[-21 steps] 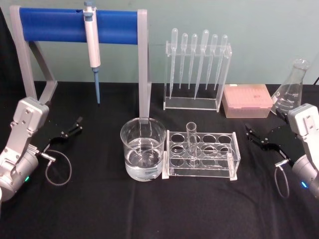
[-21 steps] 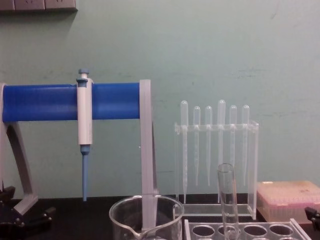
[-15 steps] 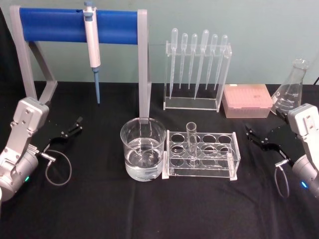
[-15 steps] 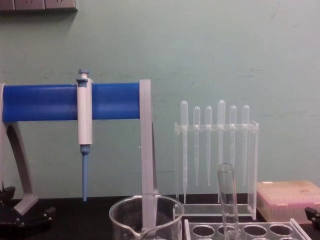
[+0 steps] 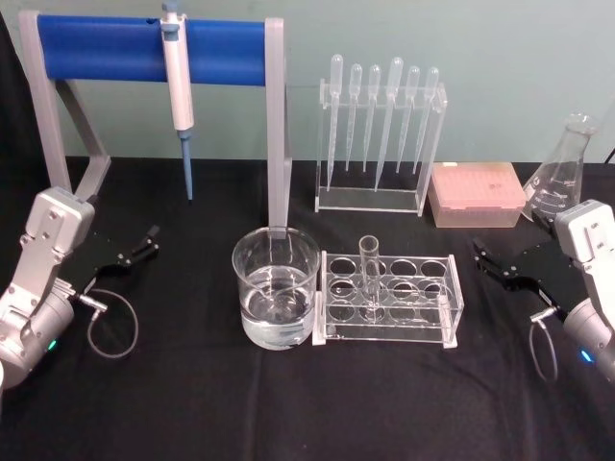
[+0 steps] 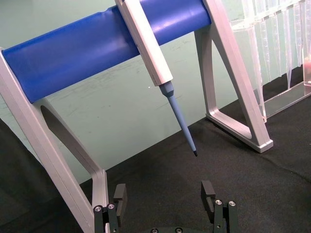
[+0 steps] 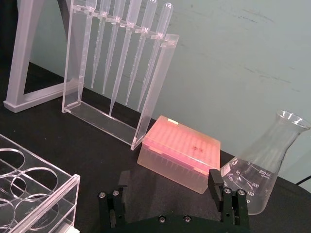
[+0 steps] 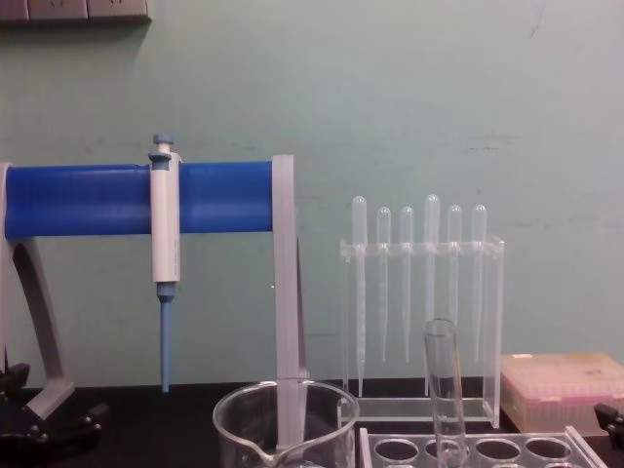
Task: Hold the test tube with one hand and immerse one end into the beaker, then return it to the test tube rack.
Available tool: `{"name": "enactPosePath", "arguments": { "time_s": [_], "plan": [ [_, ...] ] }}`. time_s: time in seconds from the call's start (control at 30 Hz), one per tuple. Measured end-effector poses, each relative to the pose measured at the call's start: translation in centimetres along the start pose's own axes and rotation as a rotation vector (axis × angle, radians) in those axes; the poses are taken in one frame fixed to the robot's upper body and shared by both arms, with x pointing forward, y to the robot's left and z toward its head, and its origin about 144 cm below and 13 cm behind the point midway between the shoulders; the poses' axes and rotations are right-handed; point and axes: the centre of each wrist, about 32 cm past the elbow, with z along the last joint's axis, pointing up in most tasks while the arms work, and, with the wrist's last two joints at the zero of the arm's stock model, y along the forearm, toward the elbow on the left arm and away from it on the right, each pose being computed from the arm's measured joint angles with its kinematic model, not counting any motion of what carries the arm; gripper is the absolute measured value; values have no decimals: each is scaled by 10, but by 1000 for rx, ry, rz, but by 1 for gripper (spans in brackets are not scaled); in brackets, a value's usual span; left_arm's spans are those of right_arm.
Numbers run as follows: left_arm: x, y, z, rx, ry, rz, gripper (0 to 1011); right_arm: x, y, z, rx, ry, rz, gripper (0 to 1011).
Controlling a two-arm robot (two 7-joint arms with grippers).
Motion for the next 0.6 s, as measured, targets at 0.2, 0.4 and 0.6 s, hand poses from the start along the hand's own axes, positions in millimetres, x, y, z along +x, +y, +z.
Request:
{"name": "enactPosePath", "arguments": {
  "time_s": [0.2,0.4,0.6],
  "plan": [
    [0,0,0,0,0,0,1000,0,0,0,0,0,0,1002],
    [0,0,0,0,0,0,1000,0,0,0,0,0,0,1002],
    [0,0,0,0,0,0,1000,0,0,0,0,0,0,1002]
  ]
}}
